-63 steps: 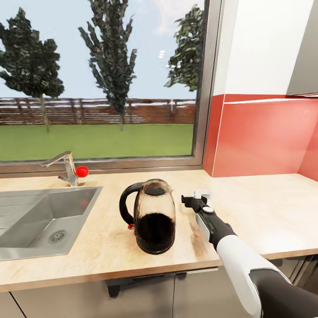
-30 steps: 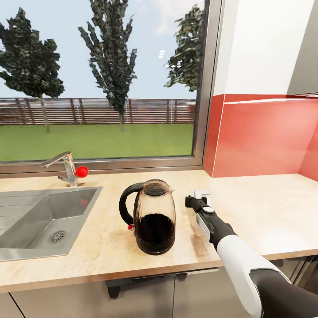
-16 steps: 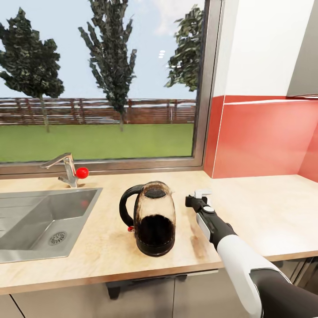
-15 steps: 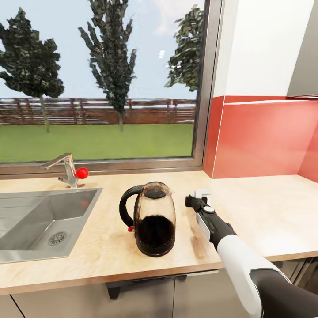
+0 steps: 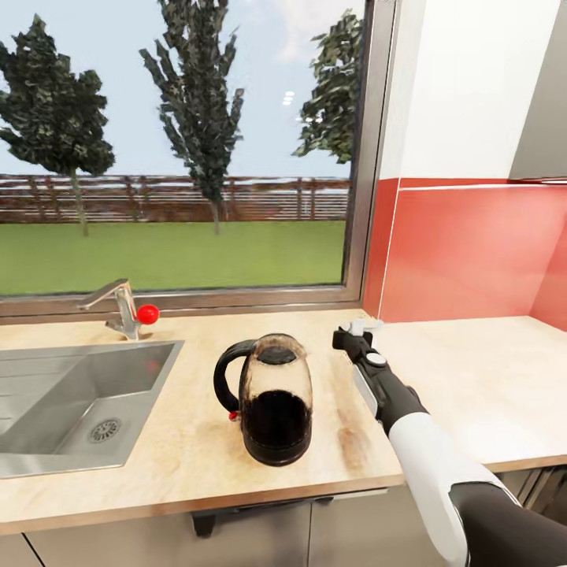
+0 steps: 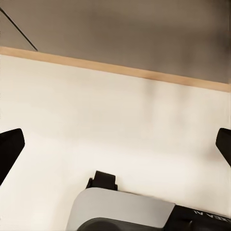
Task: Set up a coffee station on the kitchen countertop: keep the coffee maker on the countertop, move the bottle of coffee from the kitchen shelf to the counter next to the coffee maker, place a paper coffee filter on top of the coffee maker, put the saucer next to the coffee maker with the coffee cup on the saucer, and place the electric kettle next to the coffee maker.
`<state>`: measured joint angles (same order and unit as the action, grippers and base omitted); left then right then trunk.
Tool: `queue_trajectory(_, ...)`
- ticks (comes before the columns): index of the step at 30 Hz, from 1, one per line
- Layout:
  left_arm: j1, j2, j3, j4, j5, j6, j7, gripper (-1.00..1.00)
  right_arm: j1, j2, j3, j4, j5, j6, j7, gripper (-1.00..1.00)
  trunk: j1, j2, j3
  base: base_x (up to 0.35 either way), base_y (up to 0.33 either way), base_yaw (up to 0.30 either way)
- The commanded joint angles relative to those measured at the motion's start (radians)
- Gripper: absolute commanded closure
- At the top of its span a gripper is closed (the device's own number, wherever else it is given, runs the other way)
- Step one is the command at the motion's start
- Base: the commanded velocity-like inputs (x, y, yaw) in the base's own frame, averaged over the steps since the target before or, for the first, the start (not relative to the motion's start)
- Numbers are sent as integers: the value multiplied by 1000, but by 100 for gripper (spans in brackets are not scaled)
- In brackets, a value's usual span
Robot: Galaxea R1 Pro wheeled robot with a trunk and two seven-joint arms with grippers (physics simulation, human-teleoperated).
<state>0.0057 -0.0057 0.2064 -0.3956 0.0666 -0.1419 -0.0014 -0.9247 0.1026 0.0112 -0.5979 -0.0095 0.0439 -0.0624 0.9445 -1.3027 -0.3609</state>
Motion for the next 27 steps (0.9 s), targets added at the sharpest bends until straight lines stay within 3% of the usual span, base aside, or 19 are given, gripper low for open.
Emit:
queue_trajectory(1, 0, 0, 1, -2, 7, -1, 0, -100, 0, 0, 1, -13, -3, 8, -4, 100, -4, 7, 2, 0, 0, 0)
queue_trajectory(9, 0, 0, 1, -2, 7, -1, 0, -100, 7, -1, 1, -184, -1, 102, -2, 100, -27, 49, 21, 0, 0, 0)
queue_trajectory(12, 0, 0, 1, -2, 7, -1, 0, -100, 18, -1, 1, -304, -1, 212, -2, 100, -27, 49, 21, 0, 0, 0)
queue_trajectory(14, 0, 0, 1, -2, 7, -1, 0, -100, 25, -1, 1, -347, 0, 237, -2, 100, -27, 49, 21, 0, 0, 0)
queue_trajectory(17, 0, 0, 1, -2, 7, -1, 0, -100, 59, -2, 0, -445, 0, 280, -2, 100, -27, 49, 21, 0, 0, 0)
queue_trajectory(21, 0, 0, 1, -2, 7, -1, 0, -100, 177, -6, 1, -690, 0, 407, -2, 100, -27, 49, 21, -46, 0, 0)
queue_trajectory(27, 0, -1, 1, -2, 7, -1, 0, -100, 256, -8, 0, -798, -1, 448, -1, 100, -27, 49, 21, -170, 0, 0)
